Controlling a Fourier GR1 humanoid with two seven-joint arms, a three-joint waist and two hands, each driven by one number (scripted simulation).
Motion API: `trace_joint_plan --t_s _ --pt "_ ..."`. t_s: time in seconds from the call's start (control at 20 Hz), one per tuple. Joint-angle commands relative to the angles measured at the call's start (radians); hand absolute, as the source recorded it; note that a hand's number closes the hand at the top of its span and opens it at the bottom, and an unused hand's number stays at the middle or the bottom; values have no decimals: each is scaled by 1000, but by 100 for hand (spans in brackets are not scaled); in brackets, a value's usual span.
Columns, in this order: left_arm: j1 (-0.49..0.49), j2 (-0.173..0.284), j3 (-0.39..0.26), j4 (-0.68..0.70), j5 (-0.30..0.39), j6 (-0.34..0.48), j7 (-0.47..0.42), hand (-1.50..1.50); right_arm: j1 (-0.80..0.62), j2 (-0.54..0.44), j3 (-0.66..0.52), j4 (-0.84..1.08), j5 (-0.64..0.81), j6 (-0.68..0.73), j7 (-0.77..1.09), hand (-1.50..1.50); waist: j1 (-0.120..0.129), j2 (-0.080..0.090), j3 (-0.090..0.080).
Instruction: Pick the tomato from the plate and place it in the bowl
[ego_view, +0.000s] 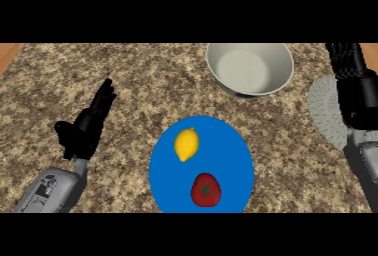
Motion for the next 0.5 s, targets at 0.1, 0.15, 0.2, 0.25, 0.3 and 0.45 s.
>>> trace_joint_plan --t_s 0.1,0.15,0.2,0.25,0.3,0.45 --pt "43 -2 26 -19 9 0 -26 0 80 159 274 -117 153 -135 280 150 -30 -29 20" --pt "37 -14 9 -38 -6 26 -5 0 143 205 349 -89 181 -137 282 150 -25 -30 20" --pt "16 -10 20 -26 -5 24 -6 0 138 244 405 -91 209 -169 361 150 -27 -31 18" --pt "38 -30 1 -31 -18 36 -30 0 196 280 468 -64 220 -167 387 150 -22 -31 16" --pt "38 -13 7 -15 0 13 -5 0 113 -61 387 8 458 -147 309 150 -44 -48 -19" --pt "53 -34 16 -26 8 42 7 0 289 311 370 -120 426 -537 288 -150 -109 -51 22"
